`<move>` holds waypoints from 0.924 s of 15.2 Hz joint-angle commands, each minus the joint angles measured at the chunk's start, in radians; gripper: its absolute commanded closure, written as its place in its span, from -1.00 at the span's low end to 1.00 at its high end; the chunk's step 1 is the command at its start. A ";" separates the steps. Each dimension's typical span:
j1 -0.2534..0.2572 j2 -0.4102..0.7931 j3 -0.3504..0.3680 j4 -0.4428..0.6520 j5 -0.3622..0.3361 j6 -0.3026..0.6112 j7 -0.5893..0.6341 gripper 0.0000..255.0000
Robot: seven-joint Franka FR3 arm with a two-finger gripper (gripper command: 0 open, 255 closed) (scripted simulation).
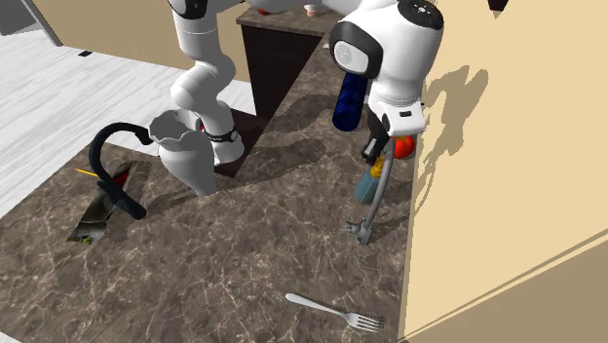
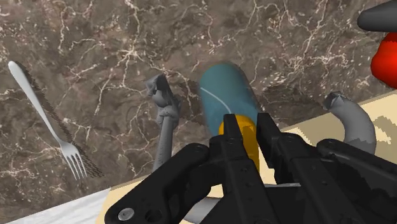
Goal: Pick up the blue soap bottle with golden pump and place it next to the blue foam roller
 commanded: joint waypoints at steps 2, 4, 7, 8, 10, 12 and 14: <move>0.000 -0.009 -0.001 0.039 0.000 0.002 0.004 1.00; -0.001 -0.008 -0.001 0.067 -0.001 -0.025 0.005 1.00; -0.002 -0.005 -0.002 0.111 -0.001 -0.066 0.007 1.00; -0.002 -0.004 -0.002 0.127 0.000 -0.080 0.008 1.00; -0.004 0.000 -0.003 0.159 0.000 -0.108 0.009 1.00; -0.004 0.005 -0.003 0.150 0.000 -0.104 0.008 -1.00; -0.037 0.006 -0.014 0.179 0.048 -0.221 -0.043 -1.00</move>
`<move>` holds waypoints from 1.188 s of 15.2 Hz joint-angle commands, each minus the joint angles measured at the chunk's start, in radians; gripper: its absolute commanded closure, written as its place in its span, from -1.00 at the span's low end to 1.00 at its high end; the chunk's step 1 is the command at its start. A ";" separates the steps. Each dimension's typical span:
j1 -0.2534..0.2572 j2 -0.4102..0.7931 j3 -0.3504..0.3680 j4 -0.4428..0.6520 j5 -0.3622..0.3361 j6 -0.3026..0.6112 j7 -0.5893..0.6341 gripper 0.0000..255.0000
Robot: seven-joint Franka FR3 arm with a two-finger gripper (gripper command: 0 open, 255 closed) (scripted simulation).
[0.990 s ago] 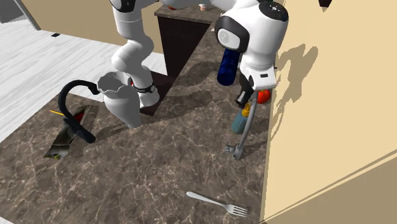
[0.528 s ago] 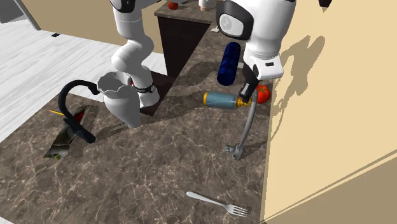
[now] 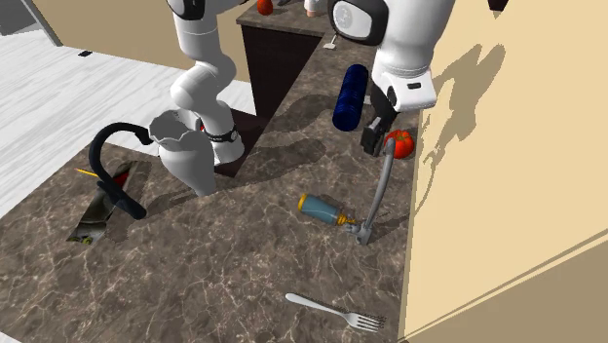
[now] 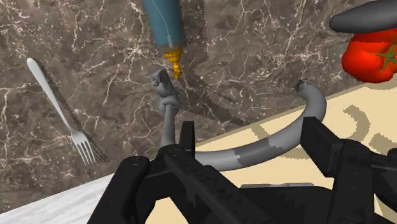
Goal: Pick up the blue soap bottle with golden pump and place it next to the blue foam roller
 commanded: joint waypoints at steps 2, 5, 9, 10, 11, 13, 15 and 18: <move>-0.049 0.010 -0.018 0.045 0.060 -0.169 -0.071 -1.00; -0.042 -0.008 -0.015 -0.018 0.056 -0.123 -0.071 -1.00; -0.034 -0.027 -0.012 -0.095 0.053 -0.063 -0.071 -1.00; -0.033 -0.029 -0.011 -0.106 0.052 -0.055 -0.071 -1.00; -0.033 -0.029 -0.011 -0.106 0.052 -0.055 -0.071 -1.00; -0.033 -0.029 -0.011 -0.106 0.052 -0.055 -0.071 -1.00; -0.033 -0.029 -0.011 -0.106 0.052 -0.055 -0.071 -1.00; -0.033 -0.029 -0.011 -0.106 0.052 -0.055 -0.071 -1.00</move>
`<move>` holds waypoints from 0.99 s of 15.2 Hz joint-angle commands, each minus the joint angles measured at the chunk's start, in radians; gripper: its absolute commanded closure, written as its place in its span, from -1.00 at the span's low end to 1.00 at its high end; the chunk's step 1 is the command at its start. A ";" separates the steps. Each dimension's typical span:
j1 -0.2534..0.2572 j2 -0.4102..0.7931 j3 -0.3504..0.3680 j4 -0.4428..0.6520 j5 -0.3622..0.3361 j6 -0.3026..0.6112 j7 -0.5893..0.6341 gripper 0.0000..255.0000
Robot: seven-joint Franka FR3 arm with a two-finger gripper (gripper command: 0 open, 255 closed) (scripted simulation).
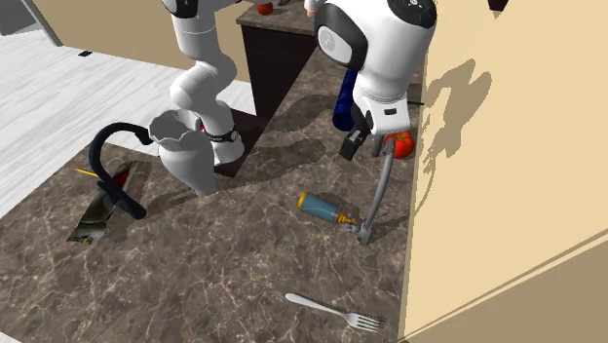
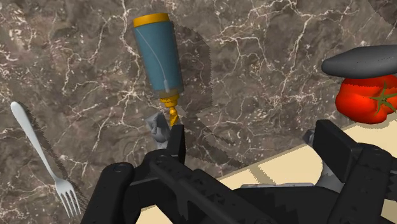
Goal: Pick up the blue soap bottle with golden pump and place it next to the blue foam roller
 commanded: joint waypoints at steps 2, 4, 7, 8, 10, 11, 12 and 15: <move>0.000 0.000 0.000 0.000 0.000 0.000 0.000 1.00; 0.000 0.000 0.000 0.000 0.000 0.000 0.000 1.00; 0.000 0.000 0.000 0.000 0.000 0.000 0.000 1.00; 0.000 0.000 0.000 0.000 0.000 0.000 0.000 1.00; 0.000 0.000 0.000 0.000 0.000 0.000 0.000 1.00; 0.000 0.000 0.000 0.000 0.000 0.000 0.000 -1.00; 0.001 -0.008 -0.001 -0.042 -0.007 0.038 -0.006 -1.00; 0.003 -0.020 -0.004 -0.156 -0.024 0.148 -0.025 -1.00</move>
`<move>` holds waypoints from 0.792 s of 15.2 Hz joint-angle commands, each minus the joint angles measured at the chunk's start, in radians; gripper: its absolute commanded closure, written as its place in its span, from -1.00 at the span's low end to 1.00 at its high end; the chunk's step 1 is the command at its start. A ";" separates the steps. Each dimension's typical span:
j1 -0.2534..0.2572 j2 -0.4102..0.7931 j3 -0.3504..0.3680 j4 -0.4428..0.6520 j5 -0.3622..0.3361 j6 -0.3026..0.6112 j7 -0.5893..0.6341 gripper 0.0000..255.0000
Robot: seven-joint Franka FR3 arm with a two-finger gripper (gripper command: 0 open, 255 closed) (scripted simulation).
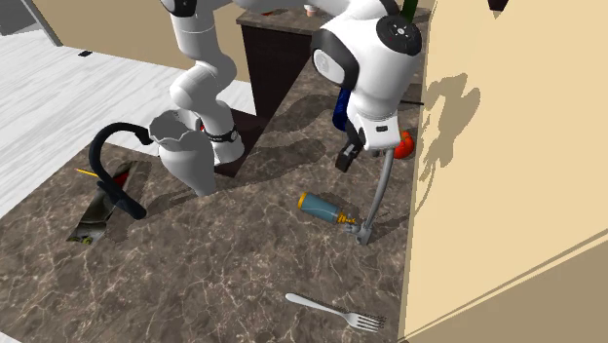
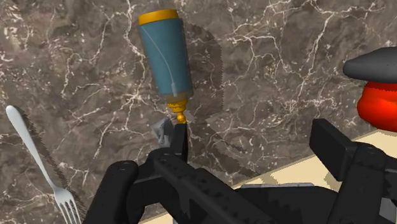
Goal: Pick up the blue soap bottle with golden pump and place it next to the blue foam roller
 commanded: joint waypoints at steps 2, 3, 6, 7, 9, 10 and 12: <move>0.000 -0.005 -0.003 -0.106 -0.015 0.111 -0.019 -1.00; -0.001 -0.003 -0.005 -0.136 -0.019 0.146 -0.025 -1.00; -0.004 0.012 -0.009 -0.217 -0.028 0.250 -0.044 -1.00; -0.006 0.020 -0.010 -0.241 -0.030 0.285 -0.051 -1.00; -0.009 0.040 -0.013 -0.284 -0.033 0.353 -0.065 -1.00; -0.012 0.051 -0.015 -0.303 -0.034 0.386 -0.072 -1.00; -0.017 0.079 -0.017 -0.337 -0.034 0.453 -0.088 -1.00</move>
